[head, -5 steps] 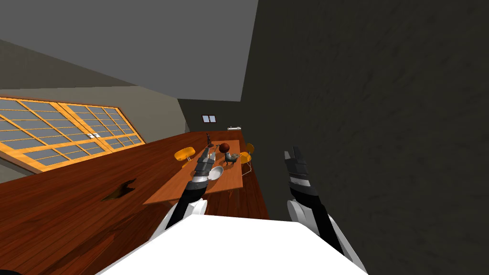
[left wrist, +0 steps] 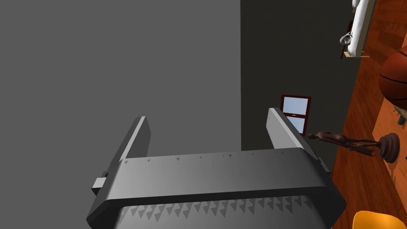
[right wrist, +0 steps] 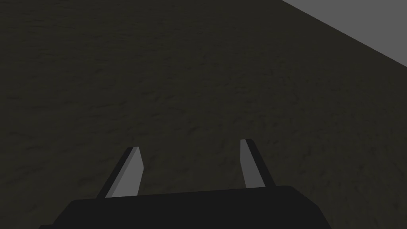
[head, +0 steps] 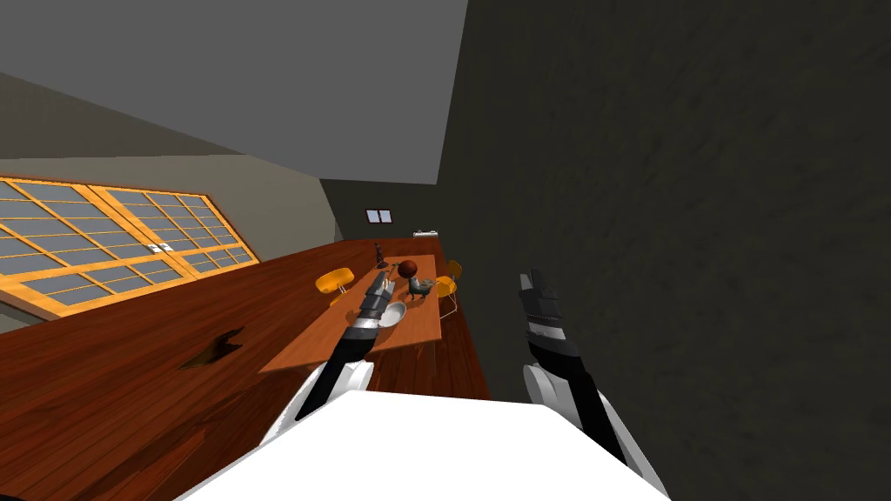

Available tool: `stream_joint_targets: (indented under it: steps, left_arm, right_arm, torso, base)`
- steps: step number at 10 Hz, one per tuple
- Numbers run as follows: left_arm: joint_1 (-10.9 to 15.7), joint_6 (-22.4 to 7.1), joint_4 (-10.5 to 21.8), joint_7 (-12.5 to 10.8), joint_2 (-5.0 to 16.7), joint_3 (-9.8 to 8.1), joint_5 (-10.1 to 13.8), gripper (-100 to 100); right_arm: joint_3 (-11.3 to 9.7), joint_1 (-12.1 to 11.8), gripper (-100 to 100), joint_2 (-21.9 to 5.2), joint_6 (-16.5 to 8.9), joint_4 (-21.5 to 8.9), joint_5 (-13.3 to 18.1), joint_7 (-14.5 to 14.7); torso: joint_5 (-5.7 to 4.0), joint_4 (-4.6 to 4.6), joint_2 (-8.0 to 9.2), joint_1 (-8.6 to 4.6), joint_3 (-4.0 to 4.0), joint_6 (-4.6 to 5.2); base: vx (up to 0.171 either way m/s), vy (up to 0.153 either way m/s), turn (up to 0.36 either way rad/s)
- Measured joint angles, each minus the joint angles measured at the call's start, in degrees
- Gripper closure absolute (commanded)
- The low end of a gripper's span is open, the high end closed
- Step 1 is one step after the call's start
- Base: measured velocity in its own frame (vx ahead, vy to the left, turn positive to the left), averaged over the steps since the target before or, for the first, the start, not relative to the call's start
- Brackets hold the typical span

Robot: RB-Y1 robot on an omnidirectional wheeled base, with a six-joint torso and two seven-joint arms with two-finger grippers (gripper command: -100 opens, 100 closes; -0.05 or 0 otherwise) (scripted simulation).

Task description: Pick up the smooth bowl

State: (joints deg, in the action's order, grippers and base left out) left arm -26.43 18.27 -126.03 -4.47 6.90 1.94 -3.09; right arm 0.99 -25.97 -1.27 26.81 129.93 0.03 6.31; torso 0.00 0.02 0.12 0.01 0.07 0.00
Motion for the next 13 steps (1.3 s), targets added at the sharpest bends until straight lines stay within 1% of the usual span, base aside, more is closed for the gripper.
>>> stream_joint_targets:
  steps: [1, 2, 4, 5, 7, 9, 10, 11, 12, 13]
  left_arm:
    - [0.4, -1.4, 1.0, -0.4, 0.8, -0.64, 0.7, -100]
    - [0.9, -2.5, 1.4, -0.3, 0.8, -0.68, 0.9, -100]
    - [2.0, -5.0, 3.3, -0.8, 1.8, -1.81, 2.2, -100]
    - [2.3, -6.3, 3.6, -0.9, 1.9, -1.98, 2.4, -100]
    - [3.1, -9.3, 4.9, -1.3, 2.6, -3.0, 3.8, -100]
    - [4.4, -12.0, 6.7, -1.4, 2.5, -3.56, 4.5, -100]
    - [5.4, -13.6, 8.4, -1.8, 3.2, -4.49, 5.5, -100]
    - [5.5, -14.7, 8.9, -2.0, 3.2, -4.72, 5.9, -100]
    - [6.2, -15.9, 10.1, -2.0, 3.1, -5.07, 6.3, -100]
    - [6.2, -17.1, 10.1, -2.1, 3.1, -5.23, 6.6, -100]
  right_arm:
    - [0.0, 0.0, 0, 0.0, 0.0, 0.0, 0.0, 0.0]
    - [0.0, 0.0, 0, 0.0, 0.0, 0.0, 0.0, 0.0]
    - [0.0, 0.0, 0, 0.0, 0.0, 0.0, 0.0, 0.0]
    - [0.0, 0.0, 0, 0.0, 0.0, 0.0, 0.0, 0.0]
    - [0.0, 0.0, 0, 0.0, 0.0, 0.0, 0.0, 0.0]
    - [0.0, 0.0, 0, 0.0, 0.0, 0.0, 0.0, 0.0]
    - [0.0, 0.0, 0, 0.0, 0.0, 0.0, 0.0, 0.0]
    - [0.0, 0.0, 0, 0.0, 0.0, 0.0, 0.0, 0.0]
    - [0.0, 0.0, 0, 0.0, 0.0, 0.0, 0.0, 0.0]
    - [0.0, 0.0, 0, 0.0, 0.0, 0.0, 0.0, 0.0]
  torso:
    - [0.0, 0.0, 0.0, -0.02, 0.0, 0.0]
    - [-0.01, 0.0, -0.03, -0.03, -0.02, 0.0]
    - [-0.01, -0.01, -0.04, -0.04, -0.02, 0.0]
    - [-0.01, -0.01, -0.04, -0.04, -0.02, 0.0]
    - [-0.01, 0.0, 0.0, -0.04, 0.0, 0.0]
    - [-0.01, -0.01, -0.04, -0.04, -0.02, 0.0]
    - [-0.01, 0.0, -0.02, -0.03, -0.01, 0.0]
    - [-0.01, 0.0, -0.03, -0.03, -0.01, -0.01]
    - [-0.01, -0.01, -0.04, -0.03, -0.02, 0.0]
    - [-0.01, 0.0, -0.05, -0.02, -0.02, -0.01]
  base:
    - [-0.021, -0.009, -0.016]
    - [-0.019, -0.01, -0.028]
    - [-0.023, -0.012, -0.028]
    - [-0.029, -0.009, -0.027]
    - [-0.029, -0.01, -0.031]
    - [-0.028, -0.011, -0.041]
    - [-0.024, -0.009, -0.017]
    - [-0.024, -0.008, -0.025]
    - [-0.018, -0.004, -0.018]
    - [-0.02, -0.006, -0.034]
